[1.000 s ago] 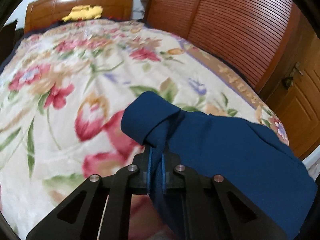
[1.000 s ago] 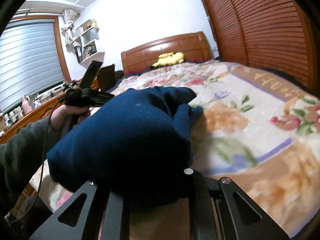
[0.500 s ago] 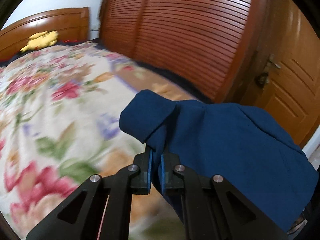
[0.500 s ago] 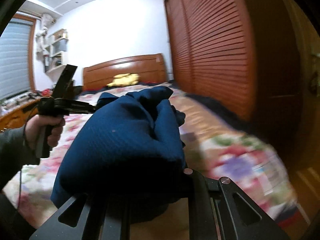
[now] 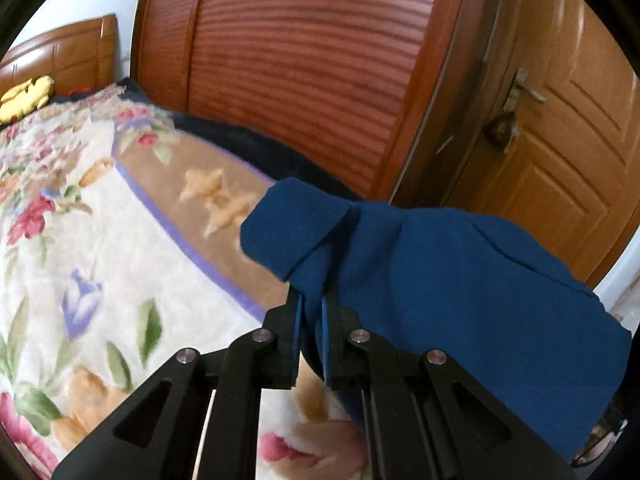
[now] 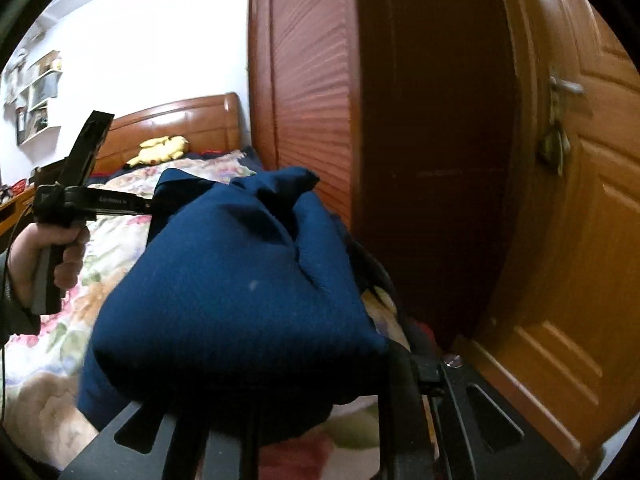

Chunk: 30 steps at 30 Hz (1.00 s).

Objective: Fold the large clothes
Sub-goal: 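Carry the bundle with both grippers to the bed corner by the wardrobe and release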

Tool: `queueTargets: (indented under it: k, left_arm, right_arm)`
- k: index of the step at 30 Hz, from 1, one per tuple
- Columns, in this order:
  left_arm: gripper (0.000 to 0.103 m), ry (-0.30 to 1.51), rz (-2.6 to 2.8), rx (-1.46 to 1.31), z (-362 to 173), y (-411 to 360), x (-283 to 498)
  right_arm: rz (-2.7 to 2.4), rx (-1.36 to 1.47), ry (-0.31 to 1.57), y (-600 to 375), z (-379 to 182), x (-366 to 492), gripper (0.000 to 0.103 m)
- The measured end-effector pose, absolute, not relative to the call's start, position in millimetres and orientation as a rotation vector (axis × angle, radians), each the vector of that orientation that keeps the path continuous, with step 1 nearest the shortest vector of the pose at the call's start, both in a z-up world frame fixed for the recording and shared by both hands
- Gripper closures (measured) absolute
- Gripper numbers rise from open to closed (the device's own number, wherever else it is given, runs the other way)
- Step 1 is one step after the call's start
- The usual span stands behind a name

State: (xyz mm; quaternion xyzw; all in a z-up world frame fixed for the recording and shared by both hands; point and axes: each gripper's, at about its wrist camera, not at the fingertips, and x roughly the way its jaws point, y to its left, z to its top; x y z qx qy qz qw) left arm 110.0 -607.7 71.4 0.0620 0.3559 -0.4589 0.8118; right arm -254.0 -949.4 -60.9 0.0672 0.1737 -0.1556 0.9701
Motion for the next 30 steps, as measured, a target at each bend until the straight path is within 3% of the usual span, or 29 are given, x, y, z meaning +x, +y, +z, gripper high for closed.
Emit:
queueTargets:
  k: [4,6,8,13,20,22,24,30]
  left_arm:
    - [0.095,0.756,-0.963,0.178,64,-599,104]
    - [0.088,0.751,-0.966,0.216,63,-598,98]
    - [0.083,0.739,-0.979,0.256,64,-585,89]
    - [0.067,0.673,-0.993,0.319,72,-543,68]
    - [0.062,0.638,-0.979,0.335,80,-477,44]
    - [0.053,0.629,-0.955,0.343,83,-455,36]
    - [0.034,0.614,-0.939,0.337,87,-433,31]
    - [0.022,0.560,-0.865,0.311,108,-355,4]
  right_arm:
    - [-0.369,0.167,0.373,-952,-64,-261,0.074]
    - [-0.369,0.172,0.364,-951,-61,-274,0.058]
    - [-0.357,0.150,0.336,-935,-55,-285,0.055]
    - [-0.383,0.090,0.287,-909,-43,-344,0.054]
    - [-0.348,0.069,0.202,-876,-11,-360,0.054]
    - [-0.317,0.085,0.226,-873,-12,-345,0.054]
    - [-0.316,0.075,0.278,-872,-23,-327,0.054]
    - [-0.369,0.136,0.504,-920,-72,-260,0.054]
